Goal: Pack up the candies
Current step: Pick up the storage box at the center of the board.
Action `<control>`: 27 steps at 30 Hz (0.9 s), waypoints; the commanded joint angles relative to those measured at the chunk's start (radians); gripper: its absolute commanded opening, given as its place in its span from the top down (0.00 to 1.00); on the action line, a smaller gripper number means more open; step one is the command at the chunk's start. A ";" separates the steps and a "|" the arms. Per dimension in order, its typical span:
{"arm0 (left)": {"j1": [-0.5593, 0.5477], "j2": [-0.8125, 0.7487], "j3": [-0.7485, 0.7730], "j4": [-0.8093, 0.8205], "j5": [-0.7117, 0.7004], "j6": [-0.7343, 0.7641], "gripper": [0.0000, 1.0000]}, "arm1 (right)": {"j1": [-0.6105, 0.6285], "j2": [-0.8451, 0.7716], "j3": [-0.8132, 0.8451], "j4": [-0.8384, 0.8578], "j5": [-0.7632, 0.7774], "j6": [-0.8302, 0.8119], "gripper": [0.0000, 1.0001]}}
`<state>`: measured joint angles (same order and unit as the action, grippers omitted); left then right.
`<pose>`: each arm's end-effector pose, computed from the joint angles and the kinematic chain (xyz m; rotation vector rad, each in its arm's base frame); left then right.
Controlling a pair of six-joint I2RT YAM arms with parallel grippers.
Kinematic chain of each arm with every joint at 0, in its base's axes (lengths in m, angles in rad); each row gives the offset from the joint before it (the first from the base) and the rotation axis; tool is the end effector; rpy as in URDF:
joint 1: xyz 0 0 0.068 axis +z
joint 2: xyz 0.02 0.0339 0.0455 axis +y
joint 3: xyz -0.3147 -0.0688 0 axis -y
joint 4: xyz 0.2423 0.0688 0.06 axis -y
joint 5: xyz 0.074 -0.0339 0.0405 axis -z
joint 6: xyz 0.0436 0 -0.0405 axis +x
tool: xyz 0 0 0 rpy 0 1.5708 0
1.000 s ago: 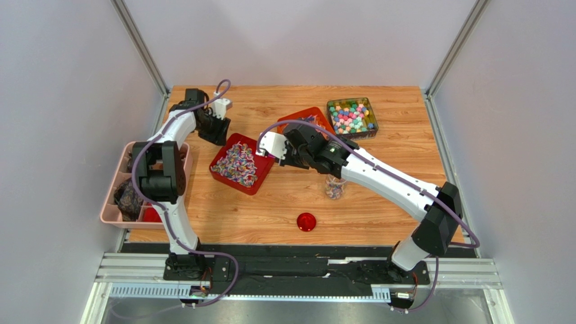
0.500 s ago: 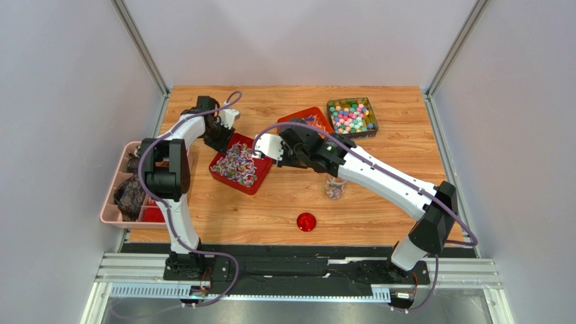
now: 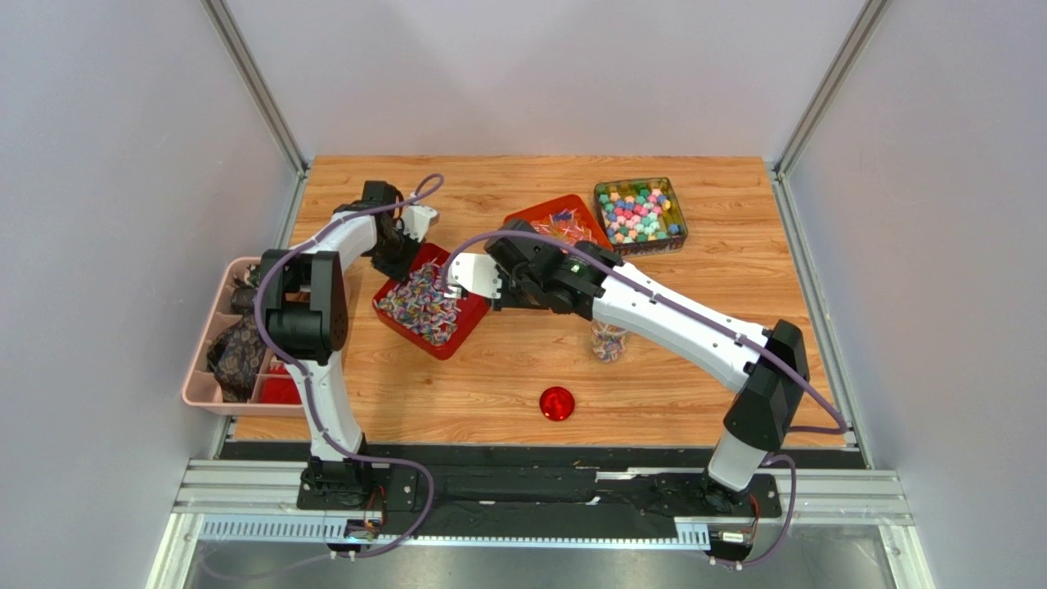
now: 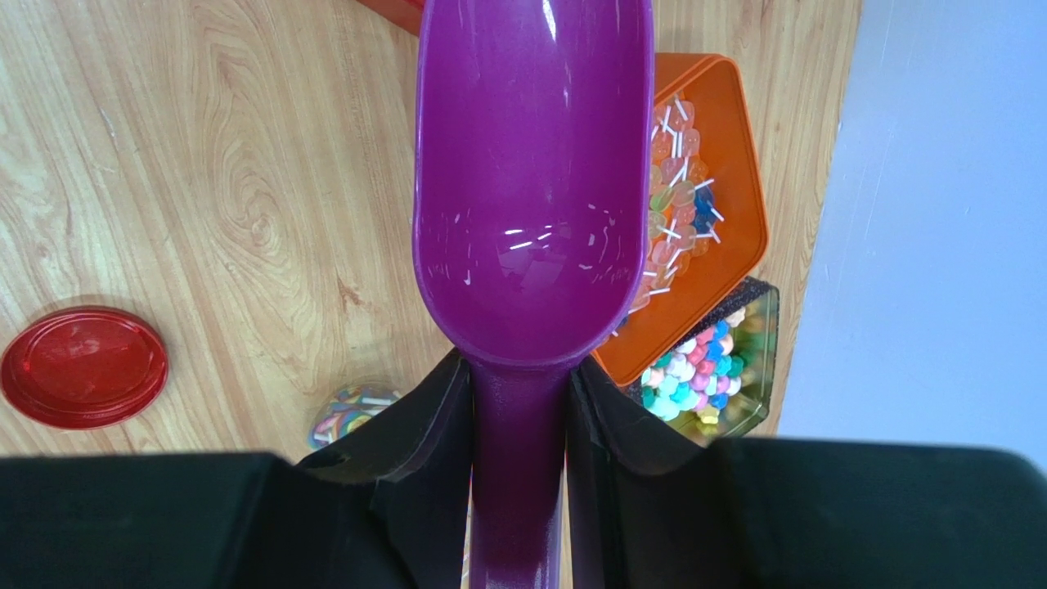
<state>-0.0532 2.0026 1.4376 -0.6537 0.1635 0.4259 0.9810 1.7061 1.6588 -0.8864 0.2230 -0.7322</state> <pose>0.4278 -0.0299 0.2104 0.6947 2.6747 -0.1314 0.2175 0.3076 0.3801 -1.8127 1.6924 -0.1739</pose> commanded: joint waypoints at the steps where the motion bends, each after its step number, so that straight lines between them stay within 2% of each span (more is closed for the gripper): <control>1: -0.008 0.012 0.018 -0.027 0.040 -0.015 1.00 | 0.010 0.079 0.135 -0.063 0.042 -0.055 1.00; 8: -0.017 -0.025 0.030 -0.084 0.140 -0.036 1.00 | 0.033 0.239 0.318 -0.169 0.134 -0.159 1.00; 12: -0.034 -0.053 0.027 -0.096 0.166 -0.053 1.00 | 0.053 0.340 0.364 -0.180 0.245 -0.251 1.00; 18: -0.071 -0.120 -0.005 -0.075 0.131 -0.073 1.00 | 0.071 0.467 0.427 -0.181 0.372 -0.364 1.00; 22: -0.094 -0.169 -0.028 -0.038 0.045 -0.081 1.00 | 0.084 0.535 0.486 -0.189 0.417 -0.400 1.00; 27: -0.100 -0.202 -0.045 0.000 0.021 -0.105 1.00 | 0.088 0.605 0.510 -0.246 0.455 -0.423 1.00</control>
<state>-0.1539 1.8915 1.3872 -0.6918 0.1745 0.3782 1.0595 2.2803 2.1101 -1.0756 0.6029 -1.0954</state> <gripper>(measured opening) 0.017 0.316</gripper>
